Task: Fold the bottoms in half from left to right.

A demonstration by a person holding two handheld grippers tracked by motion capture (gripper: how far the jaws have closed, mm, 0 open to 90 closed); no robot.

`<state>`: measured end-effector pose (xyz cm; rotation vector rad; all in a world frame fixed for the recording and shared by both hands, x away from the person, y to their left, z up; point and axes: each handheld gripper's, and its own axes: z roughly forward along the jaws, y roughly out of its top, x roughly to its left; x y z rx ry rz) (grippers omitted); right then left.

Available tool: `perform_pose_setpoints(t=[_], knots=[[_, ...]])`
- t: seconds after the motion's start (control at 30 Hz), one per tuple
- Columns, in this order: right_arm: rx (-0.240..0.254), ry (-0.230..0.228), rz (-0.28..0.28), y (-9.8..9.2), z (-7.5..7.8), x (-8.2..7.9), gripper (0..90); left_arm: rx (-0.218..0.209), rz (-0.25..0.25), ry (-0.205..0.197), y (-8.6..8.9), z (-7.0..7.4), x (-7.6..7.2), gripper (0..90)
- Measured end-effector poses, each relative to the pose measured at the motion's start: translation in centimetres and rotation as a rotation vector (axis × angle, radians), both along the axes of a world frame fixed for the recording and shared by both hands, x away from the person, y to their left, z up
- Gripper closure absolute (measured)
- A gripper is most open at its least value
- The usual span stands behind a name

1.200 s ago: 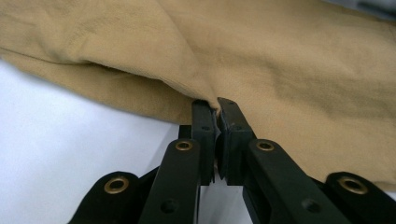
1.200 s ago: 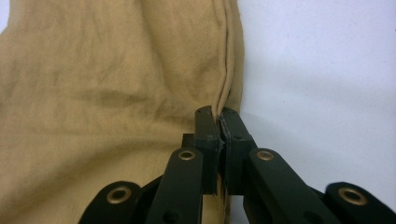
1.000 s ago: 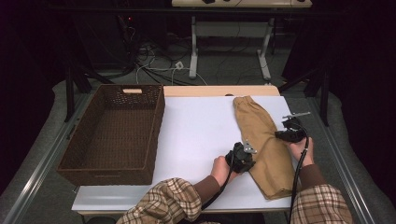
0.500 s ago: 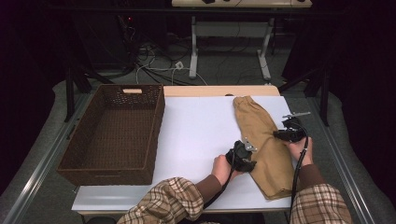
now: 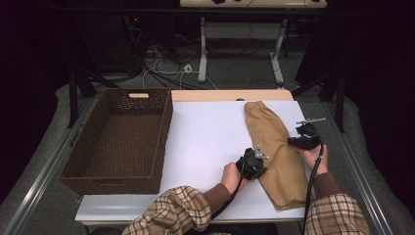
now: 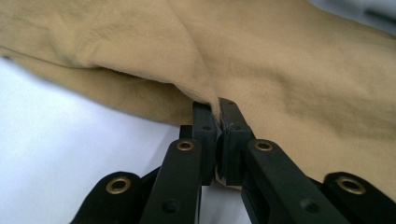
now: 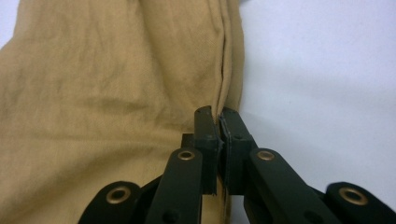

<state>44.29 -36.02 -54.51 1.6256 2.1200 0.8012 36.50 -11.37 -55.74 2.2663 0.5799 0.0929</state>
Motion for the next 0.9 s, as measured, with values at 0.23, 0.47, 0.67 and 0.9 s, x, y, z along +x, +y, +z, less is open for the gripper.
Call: perform_pose_setpoints(t=[0.23,0.47,0.67,0.9], knots=[[0.003,0.003,0.015,0.2,0.2,-0.2,77.6,-0.014,0.028,0.0,1.4,0.4,0.0,82.9],[0.027,-0.013,0.006,0.1,-0.3,0.7,62.3,0.028,0.066,0.0,1.0,0.0,0.1,48.1],[0.03,-0.016,-0.001,0.2,-0.4,0.8,71.7,0.035,0.008,-0.032,0.4,0.0,-0.4,77.4],[0.048,-0.016,0.007,0.1,-0.3,0.7,83.3,0.014,-0.002,-0.012,0.6,0.0,-0.2,86.9]])
